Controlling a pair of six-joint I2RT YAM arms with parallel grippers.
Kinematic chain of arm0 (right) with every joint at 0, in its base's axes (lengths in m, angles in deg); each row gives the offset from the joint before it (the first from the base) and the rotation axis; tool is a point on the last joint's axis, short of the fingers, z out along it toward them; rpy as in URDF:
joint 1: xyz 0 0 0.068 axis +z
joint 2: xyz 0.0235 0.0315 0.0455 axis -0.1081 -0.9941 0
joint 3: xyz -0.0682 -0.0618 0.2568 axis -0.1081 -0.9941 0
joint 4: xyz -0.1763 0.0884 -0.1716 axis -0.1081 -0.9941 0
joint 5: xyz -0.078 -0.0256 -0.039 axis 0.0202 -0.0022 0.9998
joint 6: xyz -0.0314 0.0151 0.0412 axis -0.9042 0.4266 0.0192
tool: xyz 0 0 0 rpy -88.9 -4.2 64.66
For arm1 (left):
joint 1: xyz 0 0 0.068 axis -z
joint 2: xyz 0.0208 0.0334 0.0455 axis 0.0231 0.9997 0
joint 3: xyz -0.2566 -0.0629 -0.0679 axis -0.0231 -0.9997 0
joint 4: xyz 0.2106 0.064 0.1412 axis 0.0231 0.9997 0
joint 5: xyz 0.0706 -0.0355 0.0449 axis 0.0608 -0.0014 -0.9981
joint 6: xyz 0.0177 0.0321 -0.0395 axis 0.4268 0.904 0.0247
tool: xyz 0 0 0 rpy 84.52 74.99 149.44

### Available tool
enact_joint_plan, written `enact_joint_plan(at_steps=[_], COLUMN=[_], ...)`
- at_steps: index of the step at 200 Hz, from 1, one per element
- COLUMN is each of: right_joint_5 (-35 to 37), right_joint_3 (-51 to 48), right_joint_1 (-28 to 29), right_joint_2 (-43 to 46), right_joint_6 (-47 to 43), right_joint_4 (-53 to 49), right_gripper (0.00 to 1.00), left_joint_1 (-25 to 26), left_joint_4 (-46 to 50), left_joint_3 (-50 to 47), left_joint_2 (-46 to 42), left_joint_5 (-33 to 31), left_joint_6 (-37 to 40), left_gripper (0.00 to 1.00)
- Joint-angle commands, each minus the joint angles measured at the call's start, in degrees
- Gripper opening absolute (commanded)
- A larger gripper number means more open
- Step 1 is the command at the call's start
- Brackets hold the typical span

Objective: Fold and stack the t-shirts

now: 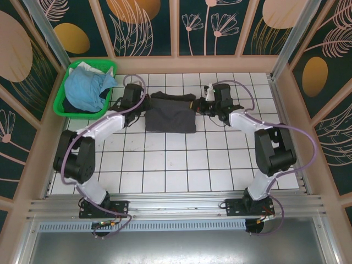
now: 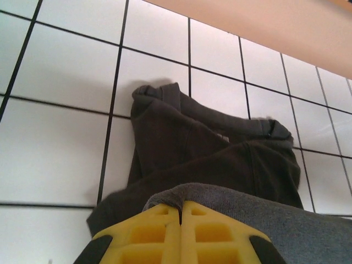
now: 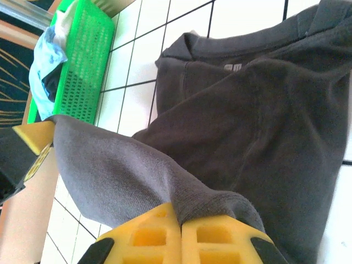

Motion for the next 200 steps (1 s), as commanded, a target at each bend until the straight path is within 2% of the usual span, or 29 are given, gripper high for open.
enact_joint_plan(at_steps=[1, 29, 44, 70, 85, 101, 114, 121, 131, 166, 180, 200], right_joint_5=[-2.0, -3.4, -3.5, -6.1, -6.9, -11.0, -11.6, -11.5, -10.9, -2.4, -0.4, 2.0], right_joint_3=[5.1, 11.4, 15.0, 21.9, 25.2, 30.3, 32.0, 33.2, 35.3, 40.9, 37.5, 30.2], right_joint_1=[-1.8, -3.1, -3.9, -5.5, -6.7, -8.3, -8.9, -9.0, -9.3, -9.4, -8.8, -6.6], right_joint_2=[-4.4, -10.1, -13.6, -21.2, -24.9, -29.6, -31.3, -31.8, -32.3, -30.2, -27.5, -23.2], right_joint_6=[-0.1, -0.5, -0.2, -0.2, 0.5, 1.6, 1.5, 1.2, 0.3, -4.1, -5.0, -6.1], right_joint_4=[1.2, -0.5, -1.3, -3.8, -3.1, -4.5, -5.3, -6.2, -8.3, -15.9, -14.9, -12.5], right_gripper=[0.0, 0.0, 0.0, 0.02, 0.07, 0.12, 0.25, 0.35, 0.42, 0.44, 0.44, 0.44], left_joint_1=[-1.4, -2.8, -3.6, -4.9, -5.5, -5.6, -5.6, -5.6, -5.6, -5.1, -4.5, -4.4], left_joint_4=[2.4, 3.9, 5.8, 6.4, 6.7, 8.4, 9.9, 9.8, 9.2, 5.5, 8.0, 11.6], left_joint_3=[5.5, 12.0, 15.7, 19.6, 22.1, 25.0, 26.4, 26.4, 25.7, 23.3, 26.4, 33.2], left_joint_2=[4.6, 10.4, 13.4, 17.8, 19.8, 21.7, 22.3, 22.1, 21.4, 20.5, 23.0, 28.9], left_joint_5=[0.7, 3.6, 3.7, 5.7, 6.0, 6.1, 5.7, 6.0, 6.8, 13.7, 13.9, 12.8], left_joint_6=[2.6, 2.7, 2.7, 2.5, 3.1, 4.5, 5.1, 5.4, 5.5, 6.8, 9.7, 14.7], left_gripper=[0.0, 0.0, 0.11, 0.22, 0.25, 0.27, 0.3, 0.32, 0.37, 0.45, 0.6, 0.68])
